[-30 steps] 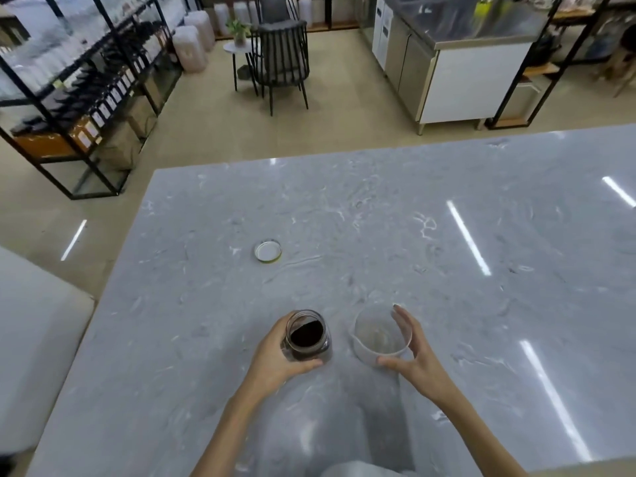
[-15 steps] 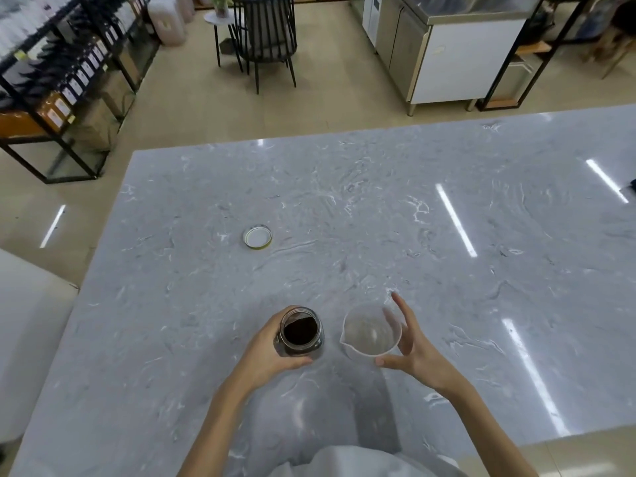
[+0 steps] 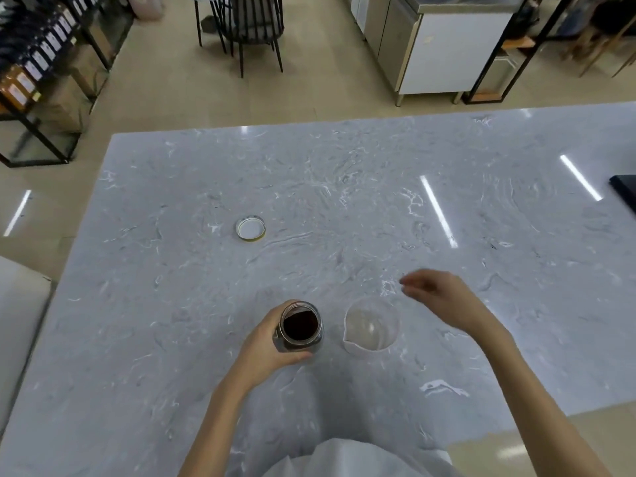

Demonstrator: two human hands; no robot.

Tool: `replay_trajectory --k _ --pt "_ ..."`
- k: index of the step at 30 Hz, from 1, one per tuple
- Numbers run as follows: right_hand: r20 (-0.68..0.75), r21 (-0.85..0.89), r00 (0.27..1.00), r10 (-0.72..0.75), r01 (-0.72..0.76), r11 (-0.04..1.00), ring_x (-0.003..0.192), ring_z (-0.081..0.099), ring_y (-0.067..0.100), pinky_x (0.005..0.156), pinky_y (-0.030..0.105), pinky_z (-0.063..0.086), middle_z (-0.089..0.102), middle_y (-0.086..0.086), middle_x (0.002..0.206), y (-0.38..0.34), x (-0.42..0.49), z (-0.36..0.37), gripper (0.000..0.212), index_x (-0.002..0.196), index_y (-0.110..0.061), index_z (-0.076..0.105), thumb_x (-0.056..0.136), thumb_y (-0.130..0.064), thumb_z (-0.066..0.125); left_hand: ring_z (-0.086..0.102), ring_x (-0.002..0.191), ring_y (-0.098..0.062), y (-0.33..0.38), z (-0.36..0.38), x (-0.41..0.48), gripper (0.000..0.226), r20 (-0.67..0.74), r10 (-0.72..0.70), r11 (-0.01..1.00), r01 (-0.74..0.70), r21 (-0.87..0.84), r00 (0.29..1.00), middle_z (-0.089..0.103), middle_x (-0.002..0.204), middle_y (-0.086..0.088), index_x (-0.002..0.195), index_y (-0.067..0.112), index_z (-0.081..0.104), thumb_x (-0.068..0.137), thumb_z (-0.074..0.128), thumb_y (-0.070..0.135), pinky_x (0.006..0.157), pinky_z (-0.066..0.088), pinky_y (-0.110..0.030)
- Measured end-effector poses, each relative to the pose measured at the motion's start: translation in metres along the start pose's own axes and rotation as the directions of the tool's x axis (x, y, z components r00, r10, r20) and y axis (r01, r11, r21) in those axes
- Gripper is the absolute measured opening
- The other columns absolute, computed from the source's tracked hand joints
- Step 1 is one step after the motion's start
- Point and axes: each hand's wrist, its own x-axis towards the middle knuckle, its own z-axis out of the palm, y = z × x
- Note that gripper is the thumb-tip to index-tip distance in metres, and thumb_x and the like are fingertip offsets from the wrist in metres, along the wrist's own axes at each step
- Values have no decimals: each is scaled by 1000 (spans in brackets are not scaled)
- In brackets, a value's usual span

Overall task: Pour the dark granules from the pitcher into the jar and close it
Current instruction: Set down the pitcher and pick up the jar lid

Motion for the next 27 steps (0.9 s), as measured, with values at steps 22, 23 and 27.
replay_trajectory --k 22,23,27 --pt "506 -548 839 -199 491 677 149 21 30 114 51 32 17 7 164 -218 265 190 88 157 -31 18 88 -37 72 42 129 15 -14 -27 -10 87 -27 7 996 -5 85 1000 44 141 36 136 57 39 66 88 43 99 28 0" --pt "503 -568 842 -198 494 658 145 29 31 112 50 36 25 7 161 -218 265 192 80 155 -30 26 90 -33 71 41 128 17 -15 -32 -11 88 -36 3 996 1 93 999 44 141 37 135 59 38 66 89 43 100 29 -2" --pt "415 -581 875 -248 465 668 130 44 36 104 47 44 47 12 140 -216 262 190 56 142 -24 48 90 -25 69 45 130 10 -18 -42 -15 90 -53 -32 991 39 130 998 45 143 33 140 50 41 64 90 46 109 39 -26"
